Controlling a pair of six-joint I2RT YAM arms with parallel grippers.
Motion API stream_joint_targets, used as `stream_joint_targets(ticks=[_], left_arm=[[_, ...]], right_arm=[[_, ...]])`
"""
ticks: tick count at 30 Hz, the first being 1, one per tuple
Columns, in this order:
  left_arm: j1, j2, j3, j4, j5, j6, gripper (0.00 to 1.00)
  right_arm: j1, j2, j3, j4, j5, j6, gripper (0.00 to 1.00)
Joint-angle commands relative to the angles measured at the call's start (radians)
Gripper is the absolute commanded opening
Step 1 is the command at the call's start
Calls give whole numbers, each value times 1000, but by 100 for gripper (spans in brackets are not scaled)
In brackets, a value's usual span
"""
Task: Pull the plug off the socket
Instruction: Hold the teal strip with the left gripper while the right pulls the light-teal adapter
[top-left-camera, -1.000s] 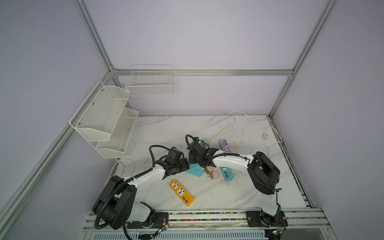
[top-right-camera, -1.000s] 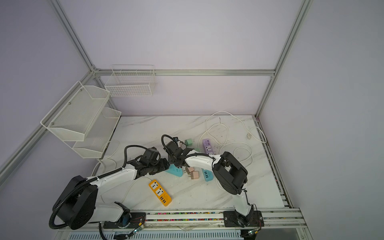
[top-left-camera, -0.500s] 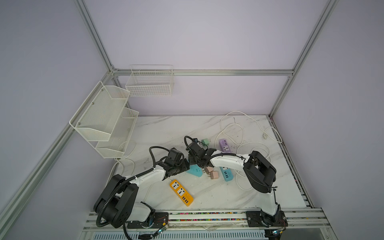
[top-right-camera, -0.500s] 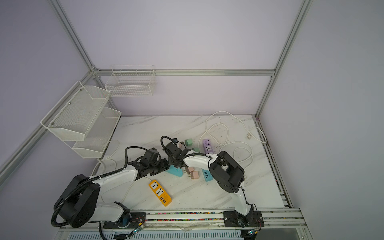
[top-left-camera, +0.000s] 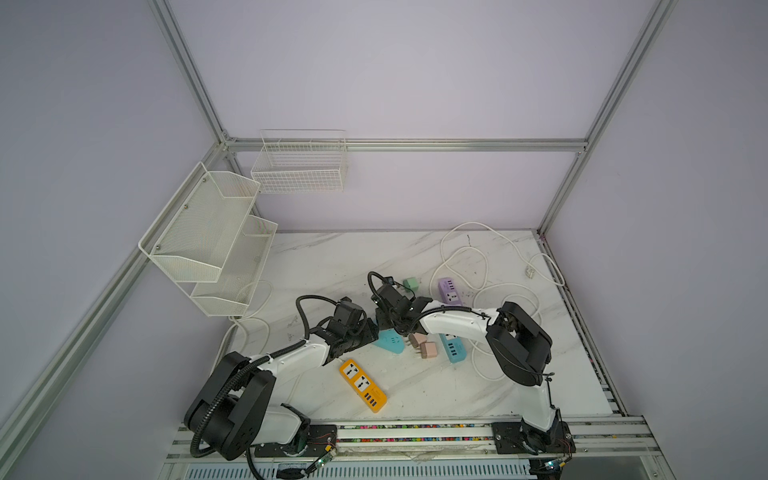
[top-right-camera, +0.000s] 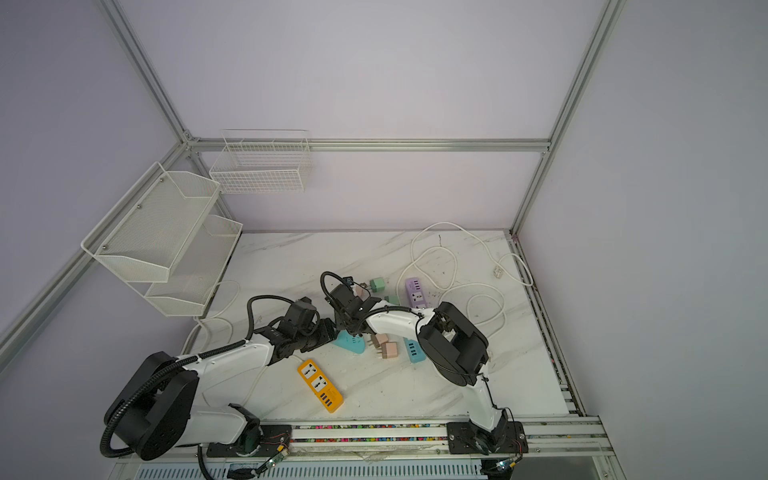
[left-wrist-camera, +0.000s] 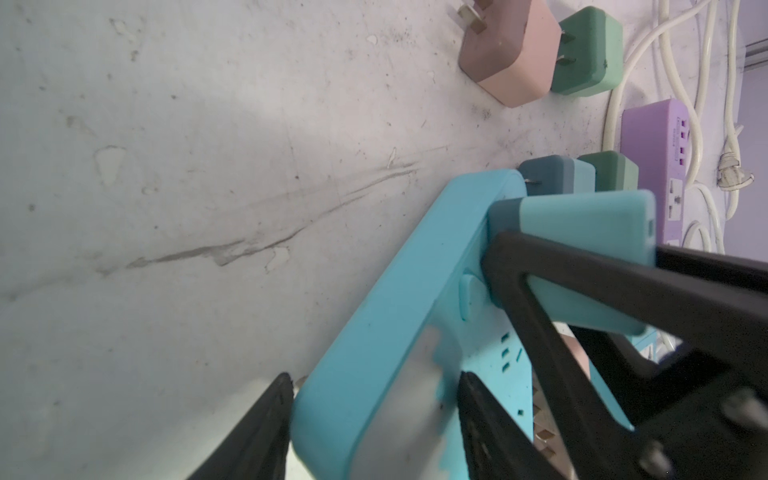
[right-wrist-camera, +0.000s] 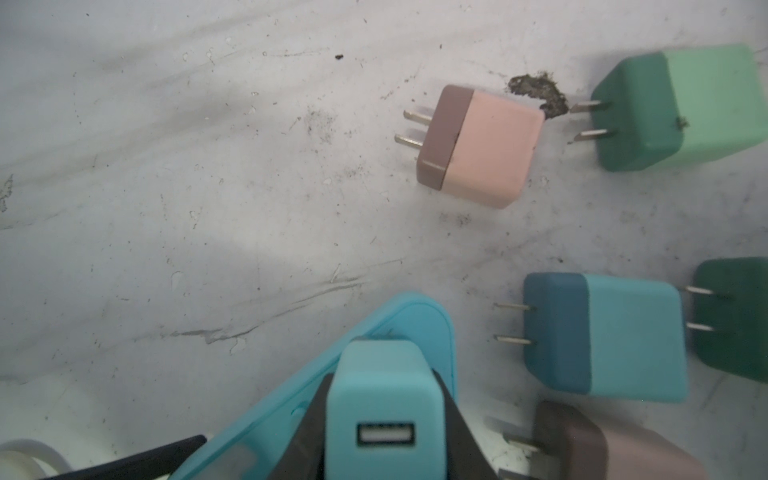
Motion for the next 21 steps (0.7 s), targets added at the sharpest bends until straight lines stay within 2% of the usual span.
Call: stream_joint_targets(ticks=[1,6,10,14,17,21], left_arm=[[4,36,-79,-178,-67,15,60],[3,31,-89,-178,-65,17,60],[3,36,-88,-177,-63,22,59],[3,36,-86,-175,-69,18,59],[3,66,-89,-173,-72,7,59],[2,58,-95,-171,-73,7,58]], right_arm=[[29,24,56,-25,22,-10,21],[-25,-25,-18,64,-108,-4,20],[-33,-47,-22,28,-23,-4,20],[24,-2,43,0,12,-8,20],[33,9,46,30,-47,8,20],[-22,-33,6,48,-80,-7,20]])
